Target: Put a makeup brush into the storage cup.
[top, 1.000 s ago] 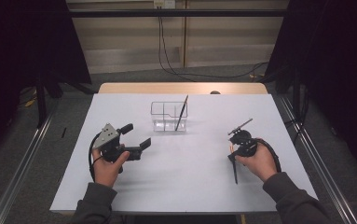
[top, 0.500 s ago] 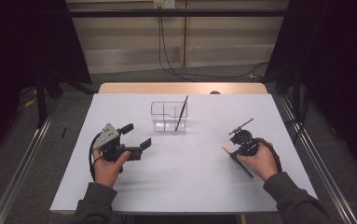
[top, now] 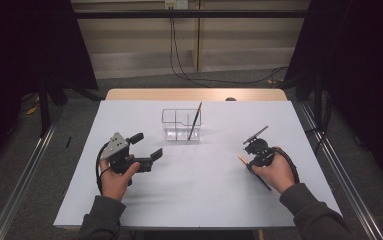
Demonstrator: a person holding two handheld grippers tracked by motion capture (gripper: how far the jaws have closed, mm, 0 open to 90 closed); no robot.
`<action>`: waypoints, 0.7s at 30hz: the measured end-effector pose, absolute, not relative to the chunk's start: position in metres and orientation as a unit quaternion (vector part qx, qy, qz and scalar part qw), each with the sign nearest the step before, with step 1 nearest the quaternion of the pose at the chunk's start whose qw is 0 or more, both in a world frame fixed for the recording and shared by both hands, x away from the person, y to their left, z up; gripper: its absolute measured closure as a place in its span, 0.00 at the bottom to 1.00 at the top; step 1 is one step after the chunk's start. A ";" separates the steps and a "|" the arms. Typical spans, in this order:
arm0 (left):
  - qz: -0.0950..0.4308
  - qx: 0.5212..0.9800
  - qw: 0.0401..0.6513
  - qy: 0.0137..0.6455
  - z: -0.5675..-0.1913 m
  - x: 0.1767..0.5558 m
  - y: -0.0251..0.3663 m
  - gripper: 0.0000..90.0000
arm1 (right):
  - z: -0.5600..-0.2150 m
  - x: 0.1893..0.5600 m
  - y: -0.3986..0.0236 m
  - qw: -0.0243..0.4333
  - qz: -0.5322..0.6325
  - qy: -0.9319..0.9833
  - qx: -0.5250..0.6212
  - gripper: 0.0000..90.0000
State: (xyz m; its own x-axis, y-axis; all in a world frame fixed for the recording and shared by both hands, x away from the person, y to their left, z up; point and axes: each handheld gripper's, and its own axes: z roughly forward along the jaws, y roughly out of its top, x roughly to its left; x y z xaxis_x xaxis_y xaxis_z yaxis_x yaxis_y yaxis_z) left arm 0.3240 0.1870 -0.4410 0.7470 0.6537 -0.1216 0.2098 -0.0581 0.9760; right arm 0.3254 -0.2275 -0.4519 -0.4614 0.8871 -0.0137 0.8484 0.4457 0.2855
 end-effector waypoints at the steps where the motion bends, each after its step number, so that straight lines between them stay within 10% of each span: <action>1: 0.180 0.703 0.615 0.307 -0.441 0.324 0.187 0.05 | -0.452 0.325 -0.227 0.080 0.119 0.846 0.513 0.92; 21: 0.178 0.707 0.614 0.304 -0.441 0.324 0.185 0.06 | -0.452 0.327 -0.229 0.070 0.121 0.839 0.526 0.94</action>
State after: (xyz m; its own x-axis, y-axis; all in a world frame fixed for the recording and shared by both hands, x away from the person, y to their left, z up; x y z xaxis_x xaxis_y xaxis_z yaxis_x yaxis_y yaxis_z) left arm 0.3241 0.1849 -0.4414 0.7520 0.6481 -0.1203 0.2100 -0.0626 0.9757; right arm 0.3274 -0.2293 -0.4519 -0.4362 0.8998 0.0107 0.8660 0.4165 0.2768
